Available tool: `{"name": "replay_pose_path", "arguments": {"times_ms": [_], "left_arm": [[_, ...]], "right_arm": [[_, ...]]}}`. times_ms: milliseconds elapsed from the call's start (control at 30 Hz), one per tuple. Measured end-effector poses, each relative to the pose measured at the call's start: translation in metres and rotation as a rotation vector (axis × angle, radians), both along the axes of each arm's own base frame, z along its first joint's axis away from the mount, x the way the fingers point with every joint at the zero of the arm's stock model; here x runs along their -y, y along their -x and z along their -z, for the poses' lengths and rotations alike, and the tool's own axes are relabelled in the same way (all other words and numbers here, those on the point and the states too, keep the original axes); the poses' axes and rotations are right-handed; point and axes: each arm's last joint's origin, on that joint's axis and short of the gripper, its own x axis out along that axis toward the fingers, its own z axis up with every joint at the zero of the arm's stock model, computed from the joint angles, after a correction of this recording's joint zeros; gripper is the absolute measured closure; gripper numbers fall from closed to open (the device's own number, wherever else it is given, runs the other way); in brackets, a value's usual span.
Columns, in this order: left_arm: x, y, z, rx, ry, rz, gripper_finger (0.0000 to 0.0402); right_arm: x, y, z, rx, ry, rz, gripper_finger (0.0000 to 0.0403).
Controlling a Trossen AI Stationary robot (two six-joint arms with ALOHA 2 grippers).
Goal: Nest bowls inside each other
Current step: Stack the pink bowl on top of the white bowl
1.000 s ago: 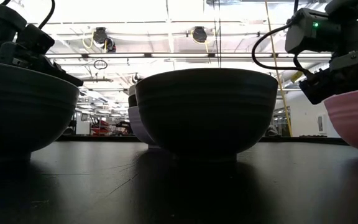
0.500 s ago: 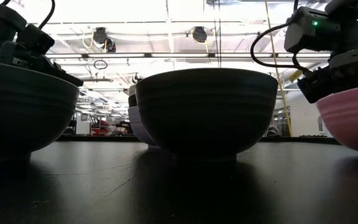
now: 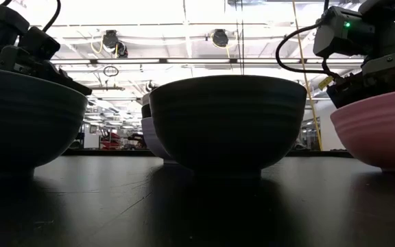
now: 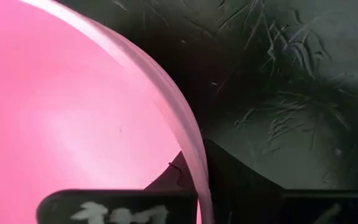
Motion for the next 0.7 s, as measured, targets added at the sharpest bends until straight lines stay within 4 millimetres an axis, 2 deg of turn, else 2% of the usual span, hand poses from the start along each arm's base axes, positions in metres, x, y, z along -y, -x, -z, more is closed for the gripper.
{"name": "replay_pose_path", "arguments": {"times_ms": [400,533,700], "left_arm": [[0.000,-0.002,0.004,-0.048,0.007,0.000,0.0346],[0.000,-0.002,0.005,-0.054,0.008,0.000,0.0346],[0.000,-0.002,0.005,-0.053,0.008,0.000,0.0346]], "right_arm": [[0.002,-0.003,-0.002,0.054,0.094,-0.083,0.0402],[0.002,-0.015,-0.014,0.160,0.196,-0.152,0.0402],[0.001,-0.028,-0.033,0.253,0.228,-0.208,0.0402]]}}
